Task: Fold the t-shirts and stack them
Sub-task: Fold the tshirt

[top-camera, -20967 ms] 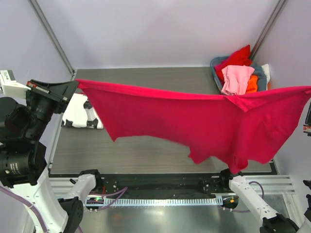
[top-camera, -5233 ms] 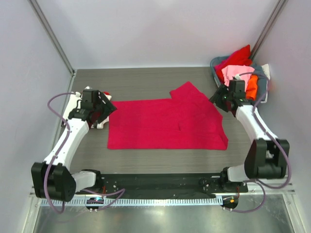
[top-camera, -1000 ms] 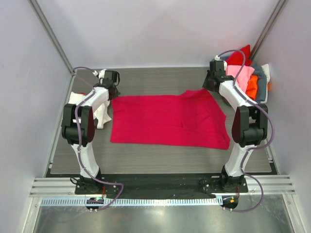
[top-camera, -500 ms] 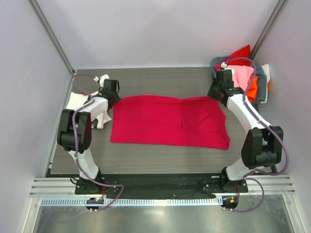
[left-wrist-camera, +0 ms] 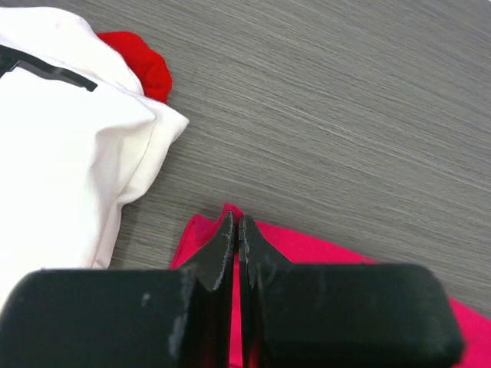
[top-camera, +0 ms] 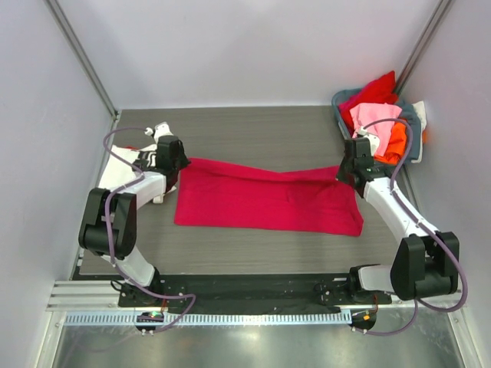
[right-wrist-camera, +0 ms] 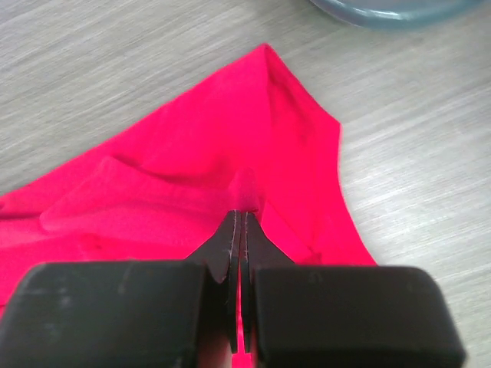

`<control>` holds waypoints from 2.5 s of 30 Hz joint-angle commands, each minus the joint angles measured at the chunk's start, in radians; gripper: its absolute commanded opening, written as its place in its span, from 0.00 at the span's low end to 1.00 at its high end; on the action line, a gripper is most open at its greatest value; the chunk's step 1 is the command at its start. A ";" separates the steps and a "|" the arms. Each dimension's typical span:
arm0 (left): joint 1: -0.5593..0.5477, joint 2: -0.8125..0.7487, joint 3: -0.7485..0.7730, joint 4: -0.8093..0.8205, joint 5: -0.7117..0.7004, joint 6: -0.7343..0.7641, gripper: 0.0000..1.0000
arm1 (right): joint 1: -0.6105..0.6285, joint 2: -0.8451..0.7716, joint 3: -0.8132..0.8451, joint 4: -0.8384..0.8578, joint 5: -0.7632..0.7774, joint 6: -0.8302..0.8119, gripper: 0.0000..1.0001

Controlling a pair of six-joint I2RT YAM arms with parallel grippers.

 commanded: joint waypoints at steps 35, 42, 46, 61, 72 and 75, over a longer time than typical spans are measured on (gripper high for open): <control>-0.002 -0.319 -0.336 0.164 -0.118 -0.146 0.00 | -0.003 -0.295 -0.291 0.062 0.041 0.194 0.01; -0.003 -0.325 -0.368 0.145 -0.086 -0.171 0.01 | -0.003 -0.375 -0.390 0.082 0.038 0.262 0.01; -0.003 -0.351 -0.374 0.086 -0.074 -0.167 0.04 | -0.003 -0.407 -0.430 0.082 0.050 0.302 0.06; -0.005 -0.691 -0.479 -0.095 -0.046 -0.287 0.33 | -0.002 -0.576 -0.552 0.188 -0.040 0.296 0.56; -0.252 -0.471 -0.188 -0.286 0.019 -0.276 0.34 | -0.002 -0.138 -0.291 0.274 -0.275 0.133 0.54; -0.347 -0.353 -0.077 -0.331 0.011 -0.292 0.34 | -0.002 -0.055 -0.239 0.298 -0.332 0.124 0.54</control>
